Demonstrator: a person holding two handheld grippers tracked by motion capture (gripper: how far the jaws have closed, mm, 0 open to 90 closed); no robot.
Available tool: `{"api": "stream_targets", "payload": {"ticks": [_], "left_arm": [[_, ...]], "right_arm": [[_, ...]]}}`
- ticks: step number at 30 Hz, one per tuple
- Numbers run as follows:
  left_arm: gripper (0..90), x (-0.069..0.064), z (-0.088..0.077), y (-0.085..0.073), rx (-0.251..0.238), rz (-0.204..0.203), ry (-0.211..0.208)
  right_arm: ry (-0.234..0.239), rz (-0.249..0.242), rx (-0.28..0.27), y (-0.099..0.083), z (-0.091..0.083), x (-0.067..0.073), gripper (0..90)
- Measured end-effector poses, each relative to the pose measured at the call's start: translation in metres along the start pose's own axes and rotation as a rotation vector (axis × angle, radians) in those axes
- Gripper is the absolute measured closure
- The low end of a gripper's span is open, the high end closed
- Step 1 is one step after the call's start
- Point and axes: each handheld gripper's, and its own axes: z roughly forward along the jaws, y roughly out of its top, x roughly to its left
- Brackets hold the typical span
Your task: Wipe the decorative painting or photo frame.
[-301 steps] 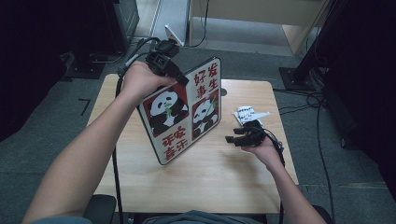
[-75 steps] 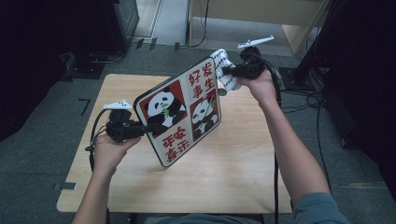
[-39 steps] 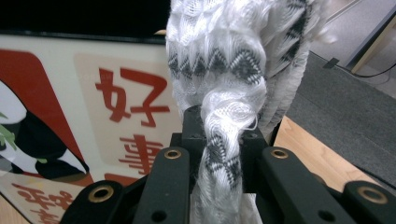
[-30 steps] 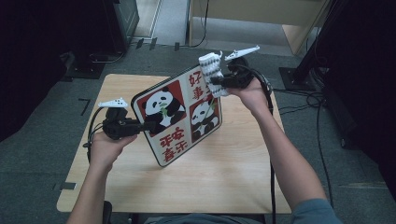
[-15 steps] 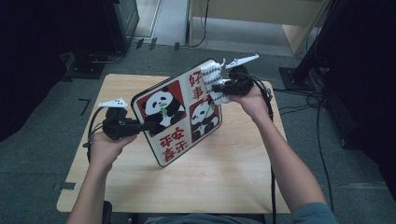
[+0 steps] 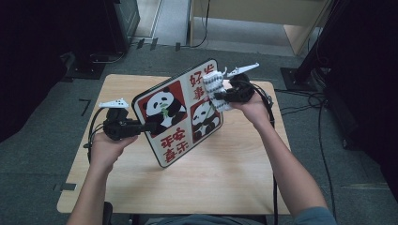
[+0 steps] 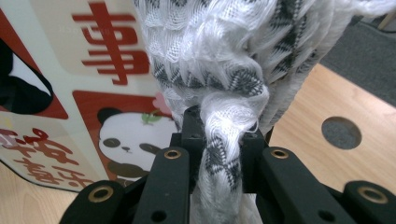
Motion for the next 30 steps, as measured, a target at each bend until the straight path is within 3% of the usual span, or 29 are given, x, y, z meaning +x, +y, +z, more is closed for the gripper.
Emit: {"api": "stream_targets", "payload": {"ticks": [30], "left_arm": [[78.0, 0.002, 0.0, -0.001, -0.006, -0.011, -0.019]], "right_arm": [[0.024, 0.071, 0.036, -0.043, 0.019, -0.009, 79.4]]}}
